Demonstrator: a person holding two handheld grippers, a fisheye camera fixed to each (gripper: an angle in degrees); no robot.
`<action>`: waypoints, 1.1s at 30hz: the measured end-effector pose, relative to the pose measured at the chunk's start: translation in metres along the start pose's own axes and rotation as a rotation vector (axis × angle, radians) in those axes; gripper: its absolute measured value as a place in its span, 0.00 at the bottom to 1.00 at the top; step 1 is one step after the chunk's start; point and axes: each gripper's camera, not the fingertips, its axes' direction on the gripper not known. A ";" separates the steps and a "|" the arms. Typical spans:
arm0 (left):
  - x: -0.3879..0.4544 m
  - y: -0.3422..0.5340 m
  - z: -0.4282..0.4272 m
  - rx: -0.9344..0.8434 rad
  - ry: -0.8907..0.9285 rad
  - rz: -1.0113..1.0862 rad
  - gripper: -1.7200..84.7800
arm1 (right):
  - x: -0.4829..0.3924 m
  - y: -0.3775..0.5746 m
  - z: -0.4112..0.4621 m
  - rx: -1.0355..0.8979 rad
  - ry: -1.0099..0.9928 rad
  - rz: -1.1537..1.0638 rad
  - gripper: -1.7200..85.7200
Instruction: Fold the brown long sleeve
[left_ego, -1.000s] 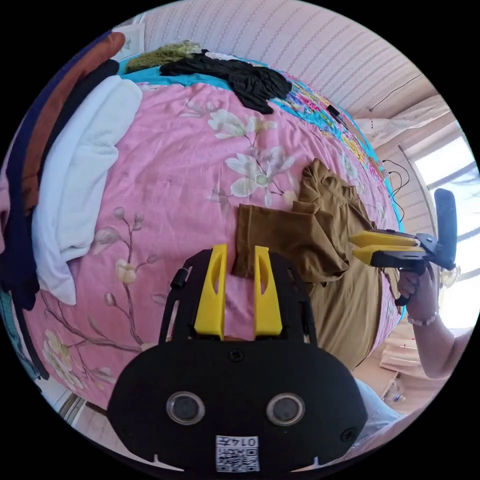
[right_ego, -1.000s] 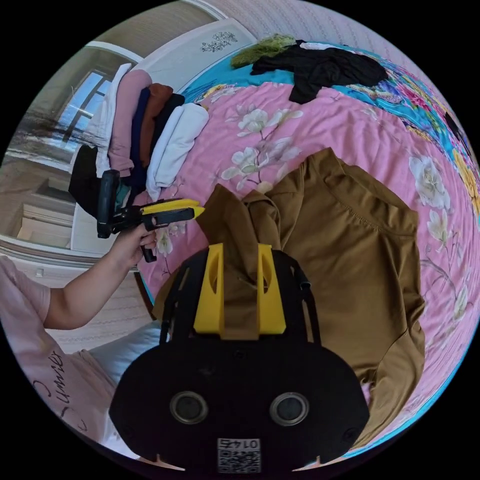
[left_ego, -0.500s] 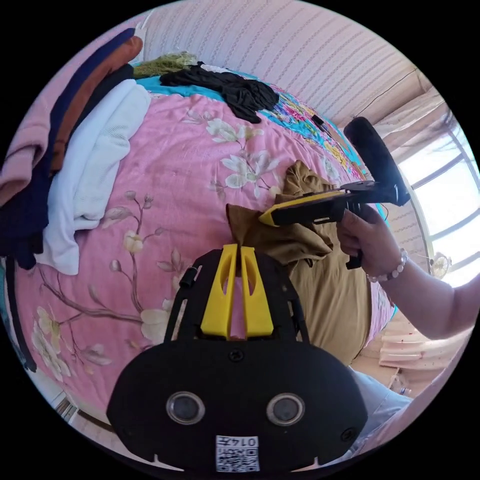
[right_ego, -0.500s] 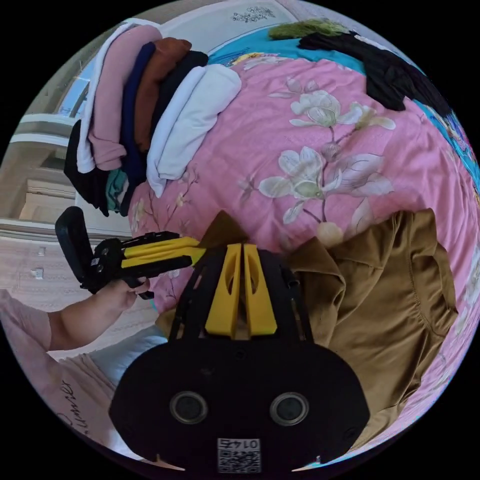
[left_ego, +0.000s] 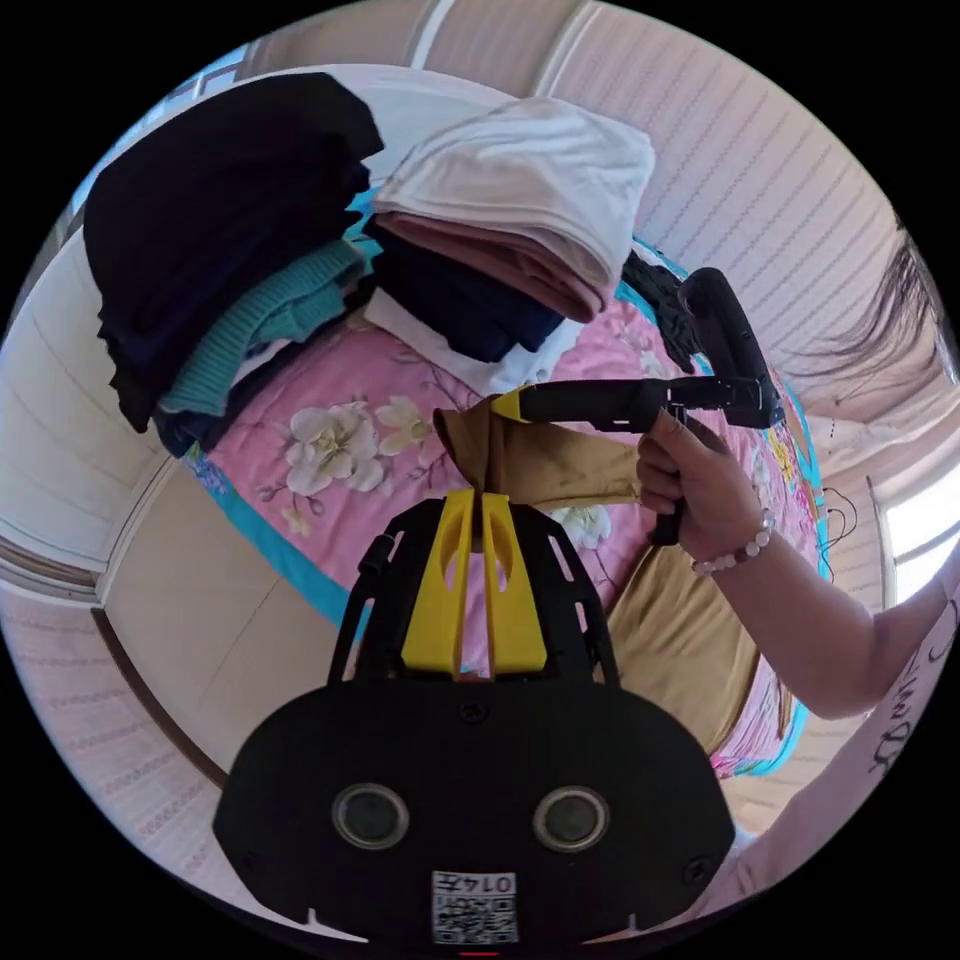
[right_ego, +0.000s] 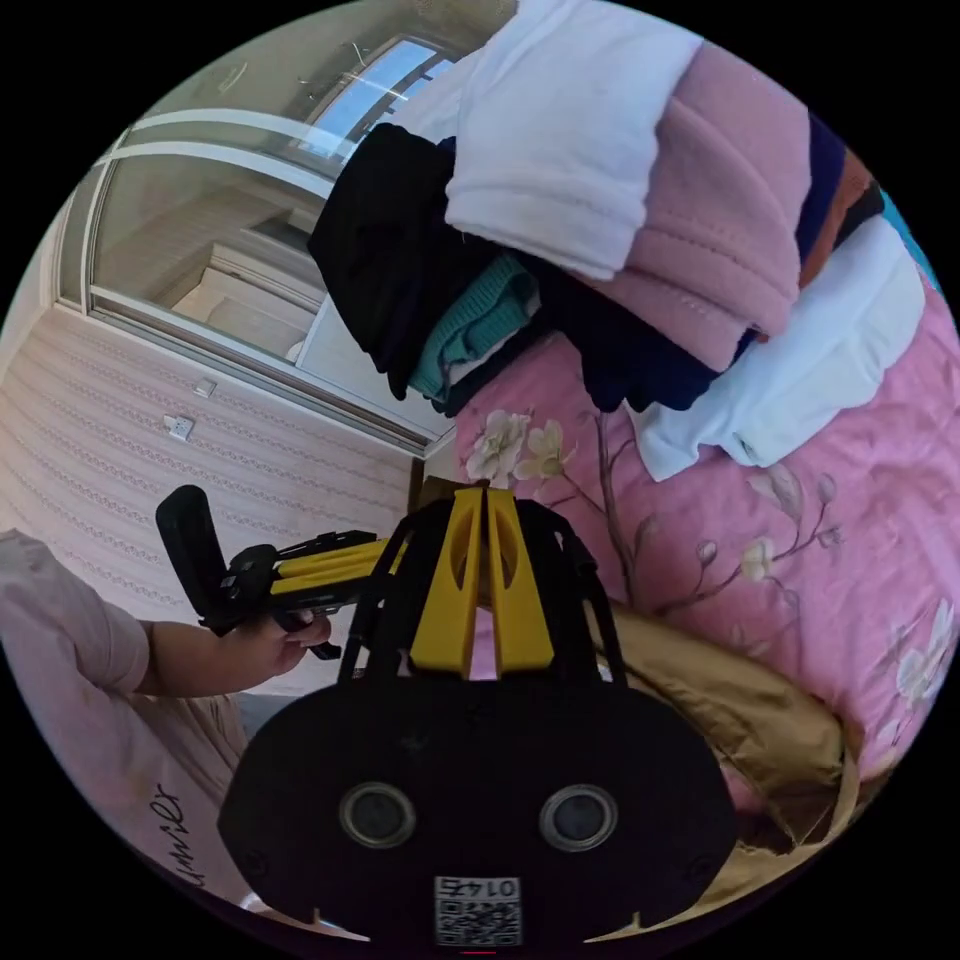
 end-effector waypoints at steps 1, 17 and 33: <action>-0.010 0.002 -0.003 0.008 0.009 -0.022 0.01 | 0.000 -0.003 0.012 -0.033 0.005 -0.014 0.02; -0.094 0.028 -0.022 0.018 -0.167 0.018 0.01 | -0.044 0.003 0.097 -0.150 -0.041 -0.182 0.02; -0.151 0.014 0.042 -0.088 -0.089 -0.133 0.02 | -0.077 0.032 0.108 -0.228 0.185 -0.148 0.08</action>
